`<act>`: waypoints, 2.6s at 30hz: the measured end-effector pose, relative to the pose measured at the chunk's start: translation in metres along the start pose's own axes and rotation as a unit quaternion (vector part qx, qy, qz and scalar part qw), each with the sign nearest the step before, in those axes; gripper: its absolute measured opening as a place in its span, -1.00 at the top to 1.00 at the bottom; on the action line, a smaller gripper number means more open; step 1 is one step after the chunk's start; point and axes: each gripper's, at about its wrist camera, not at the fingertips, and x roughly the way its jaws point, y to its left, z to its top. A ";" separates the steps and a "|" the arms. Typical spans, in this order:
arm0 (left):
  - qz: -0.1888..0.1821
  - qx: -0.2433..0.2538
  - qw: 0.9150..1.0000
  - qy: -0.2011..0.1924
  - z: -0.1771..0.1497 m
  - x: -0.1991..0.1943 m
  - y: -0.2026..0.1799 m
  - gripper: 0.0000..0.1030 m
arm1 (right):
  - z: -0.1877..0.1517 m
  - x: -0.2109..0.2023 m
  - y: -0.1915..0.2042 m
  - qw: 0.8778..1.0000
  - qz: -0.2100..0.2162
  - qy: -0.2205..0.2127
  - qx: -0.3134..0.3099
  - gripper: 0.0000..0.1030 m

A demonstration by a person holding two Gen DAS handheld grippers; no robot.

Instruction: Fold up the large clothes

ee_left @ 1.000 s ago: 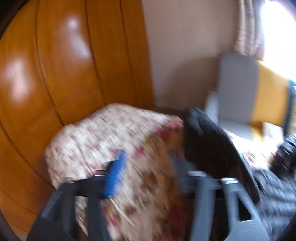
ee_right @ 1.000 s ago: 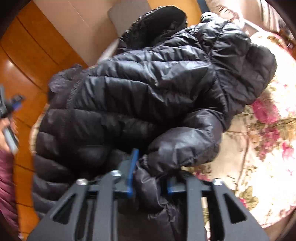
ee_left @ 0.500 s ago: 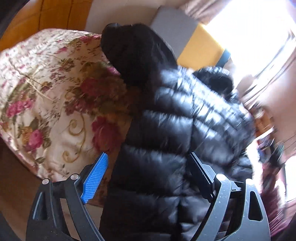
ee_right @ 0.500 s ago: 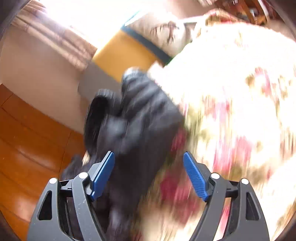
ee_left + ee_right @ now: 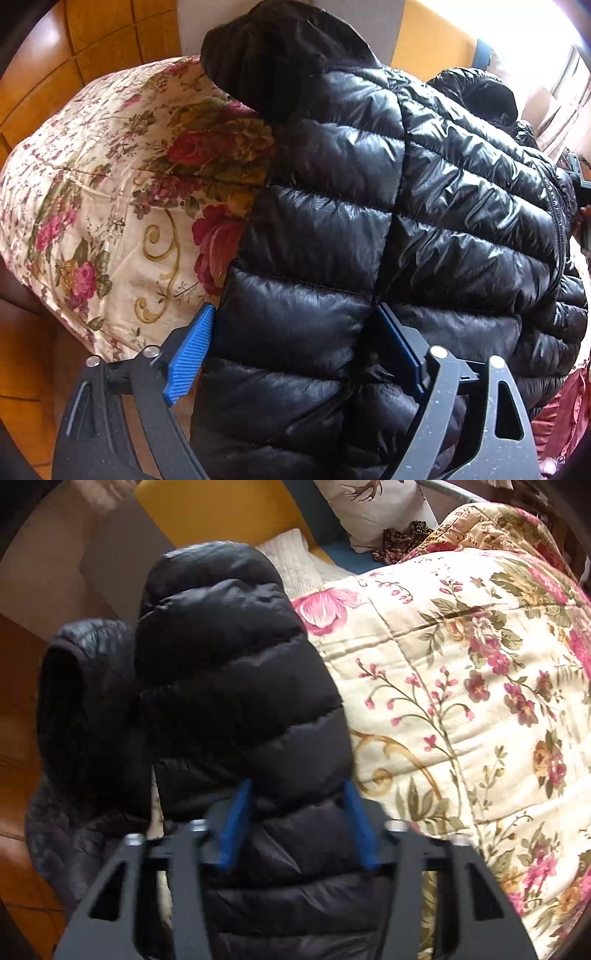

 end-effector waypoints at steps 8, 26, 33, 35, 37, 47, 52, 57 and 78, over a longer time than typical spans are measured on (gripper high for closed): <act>-0.015 0.004 1.000 -0.009 -0.007 0.001 -0.002 -0.47 | -0.071 -0.148 -0.055 0.990 -0.095 -0.100 0.034 0.88; -0.047 0.004 0.997 -0.057 -0.046 -0.040 0.015 -0.37 | -0.221 -0.276 -0.023 0.968 0.088 -0.234 0.007 -0.82; -0.063 -0.003 0.998 -0.031 -0.062 -0.026 0.017 -0.10 | -0.358 -0.082 0.038 0.984 0.166 0.025 -0.059 -0.57; -0.076 0.007 0.997 -0.028 -0.060 -0.024 0.011 0.31 | -0.370 -0.053 0.055 0.982 0.164 0.050 -0.072 0.12; -0.085 0.025 0.995 -0.036 -0.051 -0.024 0.000 0.70 | -0.366 -0.047 0.073 0.983 0.137 0.049 -0.109 0.71; -0.086 0.066 0.991 -0.081 0.011 -0.049 -0.060 0.98 | -0.303 -0.176 0.068 0.980 0.102 -0.115 -0.129 0.86; -0.100 -0.022 0.994 -0.045 -0.025 -0.033 -0.019 0.37 | -0.347 -0.108 0.014 0.998 0.017 -0.015 -0.054 0.86; -0.174 -0.106 0.978 -0.041 -0.056 -0.035 0.011 -0.43 | -0.370 -0.083 -0.006 0.999 0.036 -0.018 -0.006 0.83; -0.082 0.007 0.995 -0.060 -0.006 -0.022 -0.051 -0.19 | -0.348 -0.083 0.003 0.998 -0.027 -0.046 -0.037 -0.19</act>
